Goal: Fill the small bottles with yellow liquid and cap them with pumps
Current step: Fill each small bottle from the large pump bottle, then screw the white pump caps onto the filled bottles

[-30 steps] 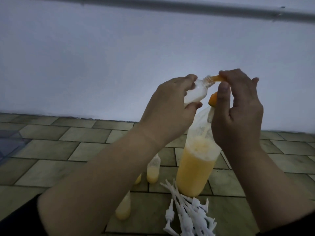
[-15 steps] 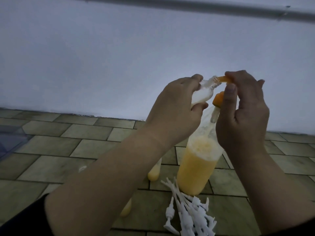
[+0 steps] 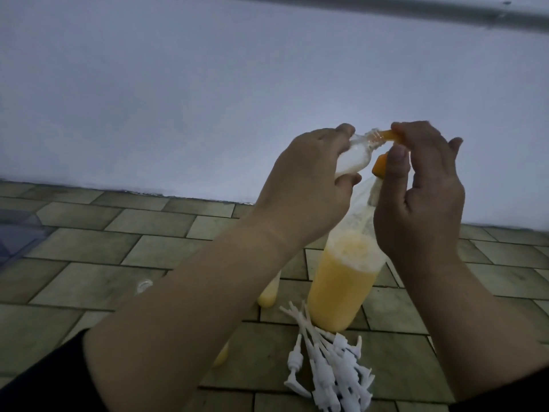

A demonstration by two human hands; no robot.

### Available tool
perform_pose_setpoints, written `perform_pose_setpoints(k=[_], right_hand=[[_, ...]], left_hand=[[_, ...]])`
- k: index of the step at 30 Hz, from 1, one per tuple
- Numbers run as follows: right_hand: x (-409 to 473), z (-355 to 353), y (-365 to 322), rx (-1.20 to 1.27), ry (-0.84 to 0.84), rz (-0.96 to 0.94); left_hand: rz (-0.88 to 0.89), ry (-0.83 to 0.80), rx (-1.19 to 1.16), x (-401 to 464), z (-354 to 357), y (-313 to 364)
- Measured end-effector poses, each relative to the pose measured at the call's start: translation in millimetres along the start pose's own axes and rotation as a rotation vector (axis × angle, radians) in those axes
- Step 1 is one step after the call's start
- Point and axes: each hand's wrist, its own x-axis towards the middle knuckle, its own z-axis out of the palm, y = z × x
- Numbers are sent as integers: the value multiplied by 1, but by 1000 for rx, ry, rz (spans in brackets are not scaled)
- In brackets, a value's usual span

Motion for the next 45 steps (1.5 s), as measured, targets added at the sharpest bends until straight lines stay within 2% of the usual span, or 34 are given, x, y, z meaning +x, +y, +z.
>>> perform_pose_setpoints(k=[6,12,22,27,31,38,42,45], right_hand=[[11,-8,-9,20,-46,4],[7,-5,-8,15,19,7],[6,-15,-9,56,-80,16],[18,-21,-17,139,-131,171],[14,-32,-16,187,-206,192],[-48,-52,-6,250,-60,250],[-95,-53,4,220,-91,420],[-124,-50,7,183,-174,536]], left_hand=[[-6,4,11,5,-7,-1],[-1,35,-37,3,-1,2],[-43,6,-130,-1,1,2],[-138,10,-271,1,-3,-1],[-238,-28,-313,-15,-8,-20],[-408,-275,-247,-90,-7,-41],[-489,-346,-139,-118,11,-47],[-475,-398,11,-131,24,-50]])
